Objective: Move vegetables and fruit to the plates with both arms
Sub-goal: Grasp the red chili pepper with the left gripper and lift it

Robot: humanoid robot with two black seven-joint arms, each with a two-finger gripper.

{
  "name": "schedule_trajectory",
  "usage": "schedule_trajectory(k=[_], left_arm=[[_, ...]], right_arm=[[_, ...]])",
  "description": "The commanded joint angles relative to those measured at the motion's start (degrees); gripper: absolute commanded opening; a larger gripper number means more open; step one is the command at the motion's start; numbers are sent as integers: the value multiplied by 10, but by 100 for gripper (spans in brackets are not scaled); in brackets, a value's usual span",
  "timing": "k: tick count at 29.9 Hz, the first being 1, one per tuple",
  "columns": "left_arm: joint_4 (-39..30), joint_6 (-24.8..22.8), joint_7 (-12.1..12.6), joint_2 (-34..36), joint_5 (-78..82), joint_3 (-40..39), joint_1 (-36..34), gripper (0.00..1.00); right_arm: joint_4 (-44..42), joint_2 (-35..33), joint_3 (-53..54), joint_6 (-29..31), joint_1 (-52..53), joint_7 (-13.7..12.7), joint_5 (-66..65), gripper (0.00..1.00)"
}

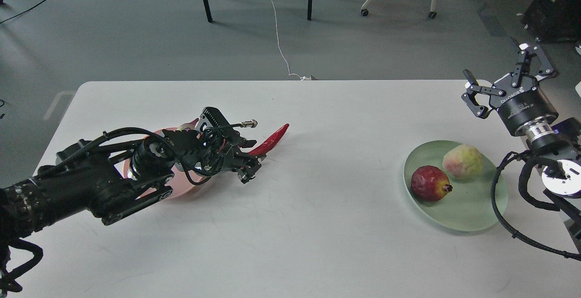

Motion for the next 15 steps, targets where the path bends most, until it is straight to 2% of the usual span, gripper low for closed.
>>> schedule_trajectory(k=[1,6,7,10,13,15], left_arm=[[21,3,1,-11,-2,1,7,43],[32,13,1,-11,-3,2,10,43],[32,15,1,-11,-3,2,13,41],[31,37,0,-6,-8,-3,28,23],[20,51,1,-1,-10,-11,28,16],[-1,54,1,10,-24,-23,25,15]], right_arm=[[-6,1,0,0,1,0,0,99],[-5,3,1,0,2,0,0,99],[-5,2,1,0,3,0,0,99],[-6,3,-1,-1,6,0,0,99],[-6,2,-1,-1,7,0,0,99],[-6,2,-1,-1,7,0,0,99]])
